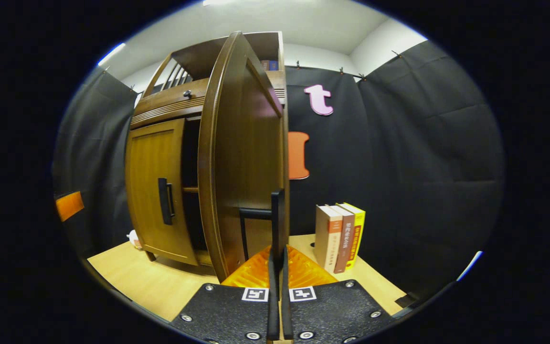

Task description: Open the right door of the double-door shoe cabinet with the right hand, and open the left door with the left hand.

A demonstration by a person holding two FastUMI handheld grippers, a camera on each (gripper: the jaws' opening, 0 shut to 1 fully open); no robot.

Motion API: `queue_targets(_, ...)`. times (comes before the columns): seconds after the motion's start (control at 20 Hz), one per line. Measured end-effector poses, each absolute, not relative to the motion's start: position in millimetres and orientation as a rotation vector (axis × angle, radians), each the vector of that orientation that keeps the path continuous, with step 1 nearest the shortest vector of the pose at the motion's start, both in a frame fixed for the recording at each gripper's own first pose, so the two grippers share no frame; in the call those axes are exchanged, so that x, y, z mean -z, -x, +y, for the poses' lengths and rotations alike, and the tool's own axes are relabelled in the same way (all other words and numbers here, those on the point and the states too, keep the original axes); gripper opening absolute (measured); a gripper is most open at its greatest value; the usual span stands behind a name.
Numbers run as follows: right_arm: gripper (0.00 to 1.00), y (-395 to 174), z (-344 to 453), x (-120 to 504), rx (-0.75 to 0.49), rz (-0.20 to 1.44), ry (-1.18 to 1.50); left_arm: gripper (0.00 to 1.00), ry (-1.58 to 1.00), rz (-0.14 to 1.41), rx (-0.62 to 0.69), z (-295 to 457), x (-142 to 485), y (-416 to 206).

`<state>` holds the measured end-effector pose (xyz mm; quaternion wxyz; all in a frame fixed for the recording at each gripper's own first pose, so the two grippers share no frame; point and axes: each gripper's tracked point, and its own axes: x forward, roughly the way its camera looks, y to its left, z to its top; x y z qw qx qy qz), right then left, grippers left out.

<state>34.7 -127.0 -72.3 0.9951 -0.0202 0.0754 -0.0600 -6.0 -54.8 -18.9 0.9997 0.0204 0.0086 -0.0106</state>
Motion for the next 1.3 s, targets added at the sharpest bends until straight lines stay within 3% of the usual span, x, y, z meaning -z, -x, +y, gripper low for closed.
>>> queue_targets(0.2,0.0,-32,-146,70,0.1,0.137,0.013,0.93,-0.036,0.02,0.029,-65,21,1)
queue_targets(0.25,0.05,-32,-149,69,0.085,0.135,0.018,0.93,-0.036,0.02,0.031,-66,21,-1)
queue_targets(0.3,0.0,-32,-153,70,0.07,0.138,0.019,0.93,-0.036,0.018,0.033,-68,22,-2)
queue_targets(0.45,0.0,-33,-166,69,-0.003,0.143,0.031,0.92,-0.022,0.033,0.052,-72,28,-9)
queue_targets(0.5,0.05,-35,-173,69,-0.029,0.152,0.035,0.93,-0.01,0.042,0.058,-73,30,-12)
queue_targets(0.55,0.0,-36,-179,70,-0.051,0.158,0.033,0.93,-0.001,0.048,0.058,-73,32,-16)
queue_targets(0.7,0.0,-38,-194,68,-0.102,0.164,0.011,0.97,0.001,0.048,0.045,-70,36,-25)
queue_targets(0.8,0.0,-39,-197,67,-0.122,0.165,0.01,0.92,-0.012,0.041,0.037,-67,37,-33)
queue_targets(0.85,0.0,-38,-197,67,-0.126,0.166,0.015,0.97,-0.016,0.036,0.038,-66,37,-36)
queue_targets(0.9,0.0,-39,-196,66,-0.13,0.166,0.016,0.93,-0.021,0.034,0.038,-65,38,-41)
queue_targets(1.3,0.08,7,-200,67,-0.034,0.161,0.017,0.93,0.013,0.073,0.071,-73,56,-85)
